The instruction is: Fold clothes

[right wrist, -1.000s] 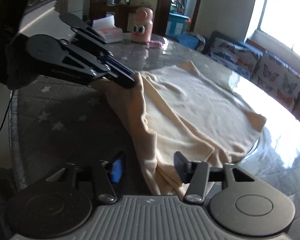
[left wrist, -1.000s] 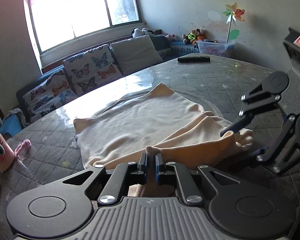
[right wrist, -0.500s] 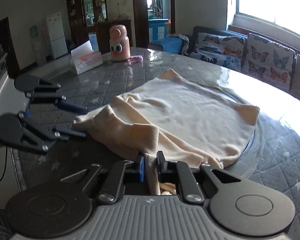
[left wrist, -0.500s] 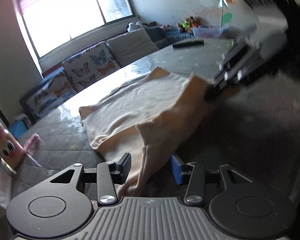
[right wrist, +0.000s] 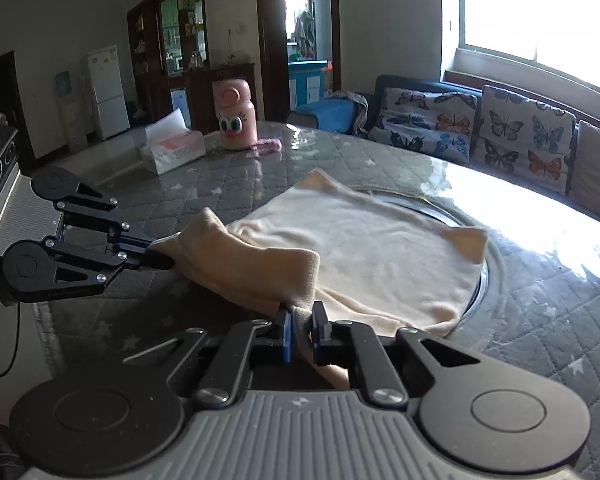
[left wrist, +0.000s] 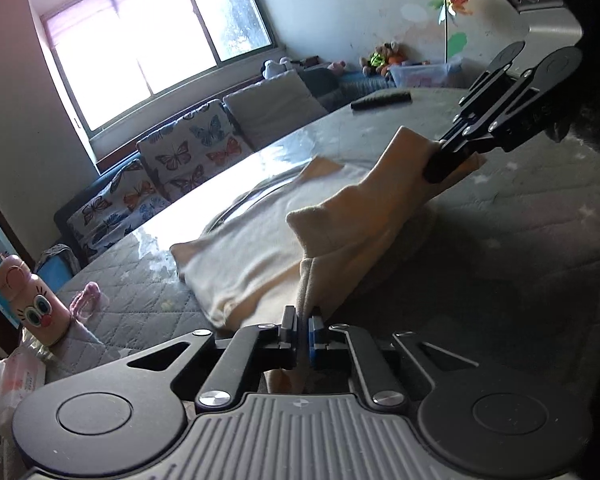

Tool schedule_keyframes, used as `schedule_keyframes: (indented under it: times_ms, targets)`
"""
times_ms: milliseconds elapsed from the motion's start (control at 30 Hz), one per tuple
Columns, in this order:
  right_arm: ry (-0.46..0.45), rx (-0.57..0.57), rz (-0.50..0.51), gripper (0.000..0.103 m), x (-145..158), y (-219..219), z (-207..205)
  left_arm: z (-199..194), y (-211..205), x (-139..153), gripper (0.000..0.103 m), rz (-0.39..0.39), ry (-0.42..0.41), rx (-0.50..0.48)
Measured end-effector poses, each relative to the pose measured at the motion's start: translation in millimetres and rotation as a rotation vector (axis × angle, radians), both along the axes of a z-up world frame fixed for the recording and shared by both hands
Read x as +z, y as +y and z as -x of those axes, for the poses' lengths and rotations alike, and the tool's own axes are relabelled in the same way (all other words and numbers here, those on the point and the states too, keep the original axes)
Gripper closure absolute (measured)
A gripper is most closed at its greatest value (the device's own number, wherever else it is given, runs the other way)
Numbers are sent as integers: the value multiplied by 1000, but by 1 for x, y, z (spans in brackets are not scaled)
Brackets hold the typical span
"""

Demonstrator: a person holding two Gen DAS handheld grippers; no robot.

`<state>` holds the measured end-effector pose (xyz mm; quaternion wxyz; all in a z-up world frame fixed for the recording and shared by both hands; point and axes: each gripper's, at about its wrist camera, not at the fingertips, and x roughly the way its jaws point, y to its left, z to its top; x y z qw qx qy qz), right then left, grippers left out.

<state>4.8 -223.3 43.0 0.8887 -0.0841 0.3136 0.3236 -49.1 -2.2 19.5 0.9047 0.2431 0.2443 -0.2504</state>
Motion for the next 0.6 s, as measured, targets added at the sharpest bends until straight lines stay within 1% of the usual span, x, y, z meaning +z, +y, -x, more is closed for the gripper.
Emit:
schedule_keyframes:
  times_ms: [200, 400, 500, 600]
  targets:
    - [-19, 48, -20, 95, 21, -13, 42, 44, 7, 24, 98, 60, 16, -1]
    - [-31, 101, -21, 95, 41, -15, 83, 88, 11, 44, 98, 87, 13, -9]
    - [-49, 127, -14, 95, 51, -12, 96, 92, 15, 50, 98, 101, -2, 3]
    - [-68, 128, -10, 95, 55, -8, 92, 78, 16, 51, 98, 109, -10, 25]
